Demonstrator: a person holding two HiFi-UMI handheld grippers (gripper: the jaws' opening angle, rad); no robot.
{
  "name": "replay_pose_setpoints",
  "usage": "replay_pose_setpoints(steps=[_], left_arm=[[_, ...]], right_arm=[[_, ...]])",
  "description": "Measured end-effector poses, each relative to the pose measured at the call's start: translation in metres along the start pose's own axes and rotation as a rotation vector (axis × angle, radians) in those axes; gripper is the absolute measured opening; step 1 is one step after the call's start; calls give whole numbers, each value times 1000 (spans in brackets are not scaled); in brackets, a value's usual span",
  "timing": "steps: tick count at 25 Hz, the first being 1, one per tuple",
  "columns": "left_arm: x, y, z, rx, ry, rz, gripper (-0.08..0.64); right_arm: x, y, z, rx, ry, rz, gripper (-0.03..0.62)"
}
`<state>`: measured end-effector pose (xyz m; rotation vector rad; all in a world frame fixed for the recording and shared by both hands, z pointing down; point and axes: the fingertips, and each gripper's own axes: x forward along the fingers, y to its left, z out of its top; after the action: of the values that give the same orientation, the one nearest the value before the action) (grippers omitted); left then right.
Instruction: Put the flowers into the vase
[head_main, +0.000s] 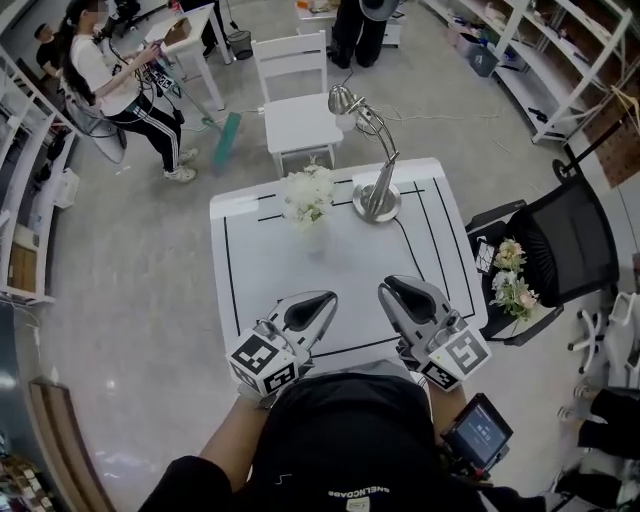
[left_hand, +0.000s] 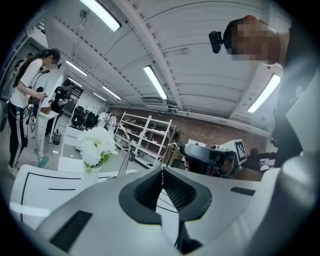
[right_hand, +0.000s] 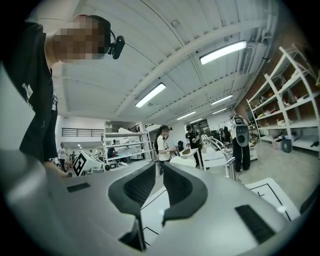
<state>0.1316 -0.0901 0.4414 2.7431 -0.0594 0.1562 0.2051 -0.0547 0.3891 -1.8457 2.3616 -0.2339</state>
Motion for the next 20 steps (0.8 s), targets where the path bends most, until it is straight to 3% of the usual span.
replay_pose_setpoints(steps=[9, 20], left_arm=[[13, -7, -7, -7, 16, -46, 5], [17, 4, -10, -17, 30, -50, 5]], right_arm=[[-12, -7, -9, 14, -1, -47, 57], [-2, -13, -21, 25, 22, -57, 57]])
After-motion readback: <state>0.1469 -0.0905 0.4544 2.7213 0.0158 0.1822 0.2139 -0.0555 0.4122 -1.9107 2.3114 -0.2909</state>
